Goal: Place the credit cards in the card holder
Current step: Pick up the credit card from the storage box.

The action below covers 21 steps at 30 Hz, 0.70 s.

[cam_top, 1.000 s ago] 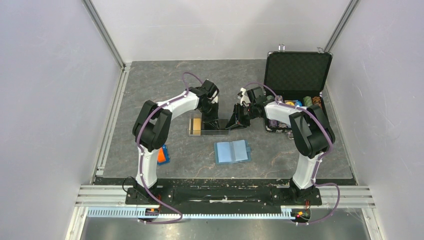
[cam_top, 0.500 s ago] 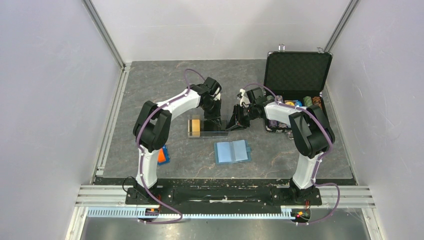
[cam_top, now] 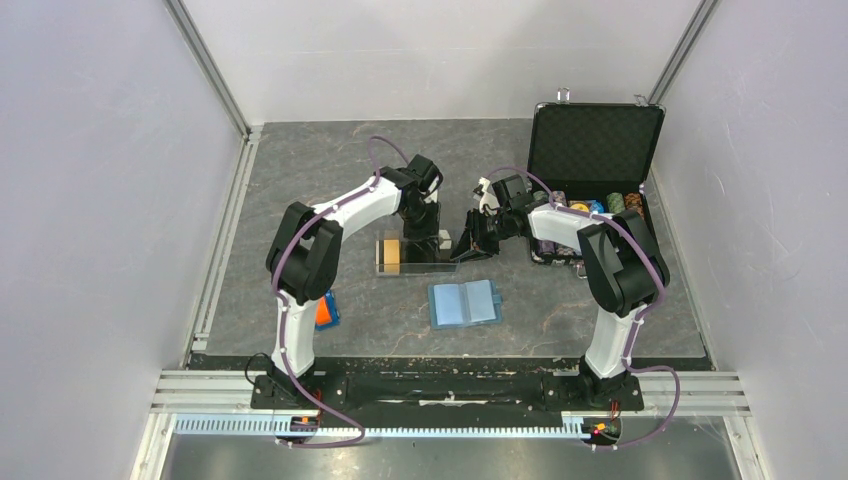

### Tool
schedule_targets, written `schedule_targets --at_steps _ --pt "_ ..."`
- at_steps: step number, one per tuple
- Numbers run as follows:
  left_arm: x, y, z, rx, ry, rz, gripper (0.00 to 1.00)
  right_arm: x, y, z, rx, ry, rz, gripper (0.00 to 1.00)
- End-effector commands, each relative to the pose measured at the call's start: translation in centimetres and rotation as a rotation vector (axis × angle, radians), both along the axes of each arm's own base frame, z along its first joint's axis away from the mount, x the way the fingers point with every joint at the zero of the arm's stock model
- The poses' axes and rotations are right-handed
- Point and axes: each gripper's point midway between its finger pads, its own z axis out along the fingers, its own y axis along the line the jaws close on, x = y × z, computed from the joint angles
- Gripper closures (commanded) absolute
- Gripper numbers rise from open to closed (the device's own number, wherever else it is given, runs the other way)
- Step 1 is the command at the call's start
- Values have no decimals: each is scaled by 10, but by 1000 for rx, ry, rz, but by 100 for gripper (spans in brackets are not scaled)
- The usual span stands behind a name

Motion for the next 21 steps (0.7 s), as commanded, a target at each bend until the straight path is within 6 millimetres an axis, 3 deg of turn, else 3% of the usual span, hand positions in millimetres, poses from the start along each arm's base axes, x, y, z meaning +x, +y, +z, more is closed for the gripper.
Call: schedule_targets --at_steps 1,11,18,21 --pt "4 2 -17 15 -3 -13 64 -10 9 25 75 -3 48 86" --pt "-2 -3 -32 16 41 -25 71 -8 10 26 79 -6 51 86" --pt "2 -18 -15 -33 12 -44 93 -8 10 26 78 -6 52 86" --pt "5 -23 -5 -51 -10 -46 98 -9 10 25 77 -3 52 86"
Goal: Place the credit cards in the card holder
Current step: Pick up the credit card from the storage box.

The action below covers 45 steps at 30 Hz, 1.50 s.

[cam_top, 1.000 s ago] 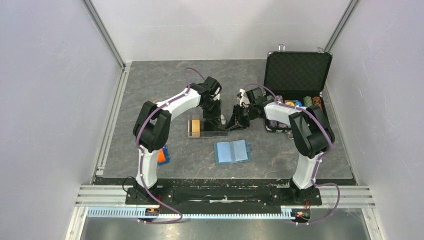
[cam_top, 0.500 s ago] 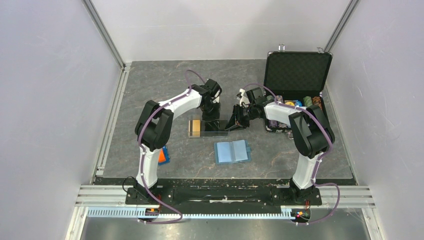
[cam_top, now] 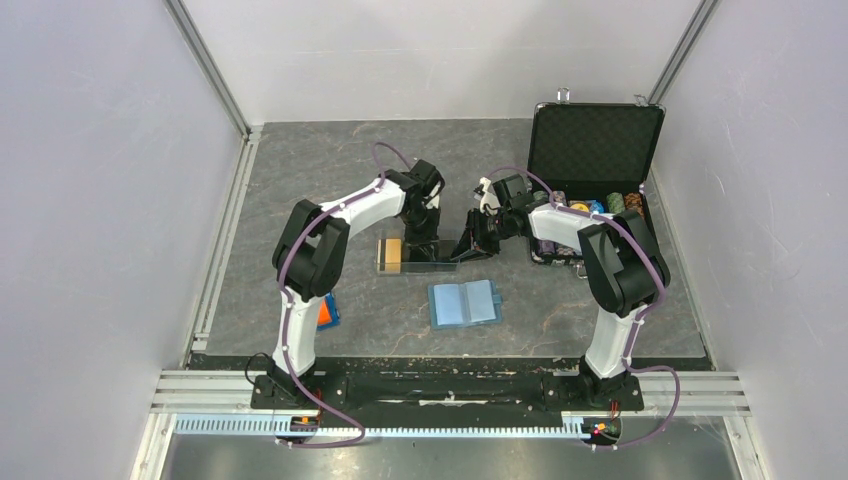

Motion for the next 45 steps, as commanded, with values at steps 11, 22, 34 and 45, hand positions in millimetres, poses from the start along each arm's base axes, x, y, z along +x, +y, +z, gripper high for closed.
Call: schedule_targets --at_steps 11,22,34,45 --pt "18 -13 25 1 -101 -52 98 -10 10 25 78 -6 58 86" --pt "11 -5 19 85 -80 -97 79 -11 9 25 77 -10 59 87" --pt "-8 6 -7 106 -18 -56 67 -12 9 27 79 -12 55 87" --pt "3 -18 2 10 -35 -73 93 -11 10 32 91 -22 60 82"
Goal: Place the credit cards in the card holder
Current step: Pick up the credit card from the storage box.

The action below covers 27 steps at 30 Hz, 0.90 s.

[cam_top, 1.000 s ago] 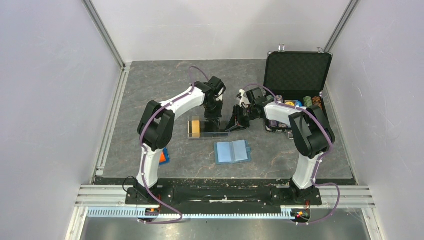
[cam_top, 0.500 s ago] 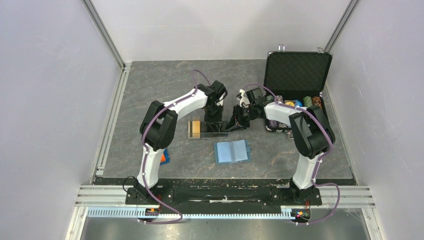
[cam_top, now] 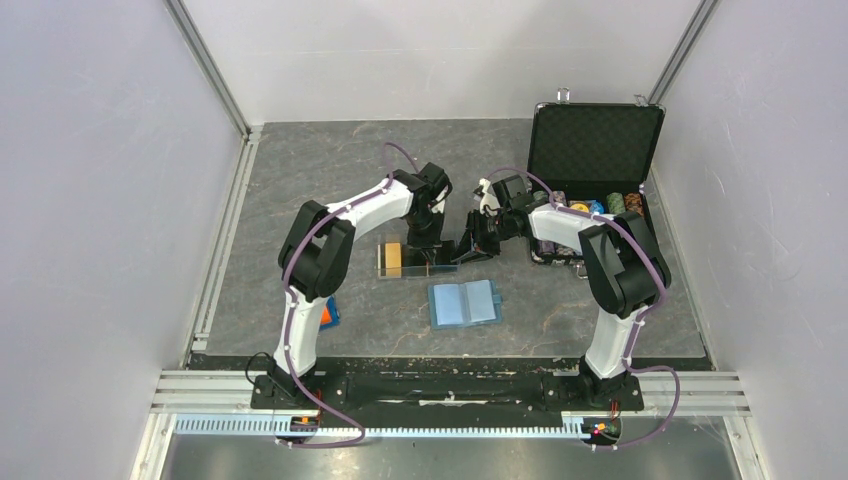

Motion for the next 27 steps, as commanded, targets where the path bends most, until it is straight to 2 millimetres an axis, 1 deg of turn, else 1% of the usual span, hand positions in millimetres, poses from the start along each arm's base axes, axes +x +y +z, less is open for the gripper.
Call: schedule_targets --at_steps 1,5,10,15,17,20,27 --pt "15 -21 6 -80 -48 -23 94 -7 11 31 99 -28 52 81" --pt "18 -28 16 -108 -64 -31 95 -7 11 31 101 -28 53 79" --pt "18 -32 23 -124 -78 -39 93 -7 12 32 103 -29 54 78" --pt "19 -30 29 -122 -96 -38 85 -8 11 31 103 -28 55 78" --pt "20 -30 33 -121 -108 -39 80 -8 11 31 102 -27 55 78" --pt "22 -29 38 -121 -126 -34 76 -8 11 30 101 -27 56 78" --pt "25 -30 46 -130 -139 -33 75 -9 11 29 100 -25 58 77"
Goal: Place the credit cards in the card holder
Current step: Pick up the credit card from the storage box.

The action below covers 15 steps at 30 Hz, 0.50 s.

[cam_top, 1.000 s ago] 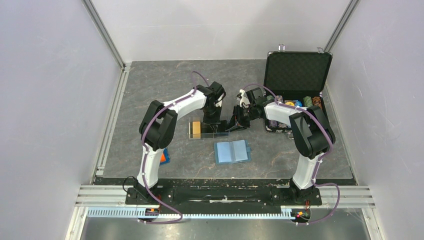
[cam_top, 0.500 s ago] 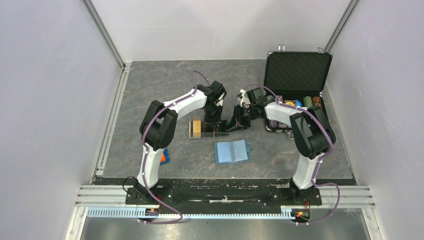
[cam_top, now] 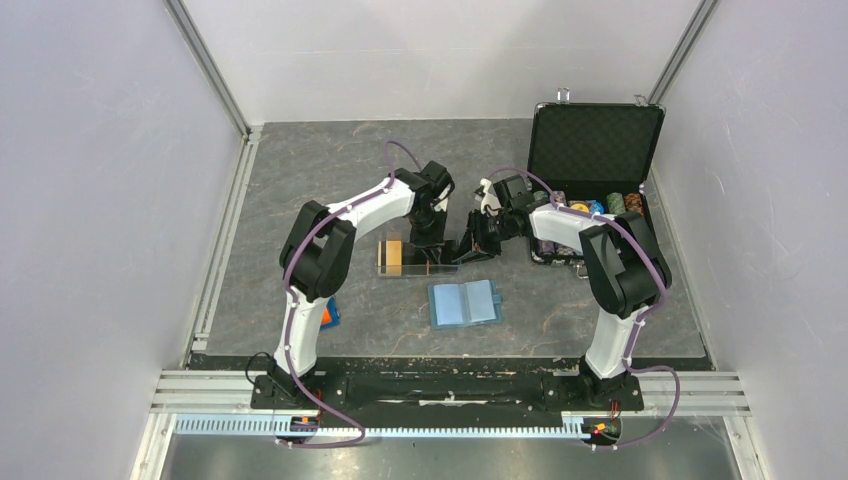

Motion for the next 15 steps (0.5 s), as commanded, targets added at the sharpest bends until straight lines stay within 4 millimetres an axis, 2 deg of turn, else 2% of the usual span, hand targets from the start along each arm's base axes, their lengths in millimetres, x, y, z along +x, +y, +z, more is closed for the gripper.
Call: schedule_targets --at_steps 1,15 --pt "23 -20 41 -96 -129 -22 75 -9 13 29 104 -30 62 78" --pt "24 -17 46 -81 -138 -29 75 -10 12 27 100 -24 63 78"
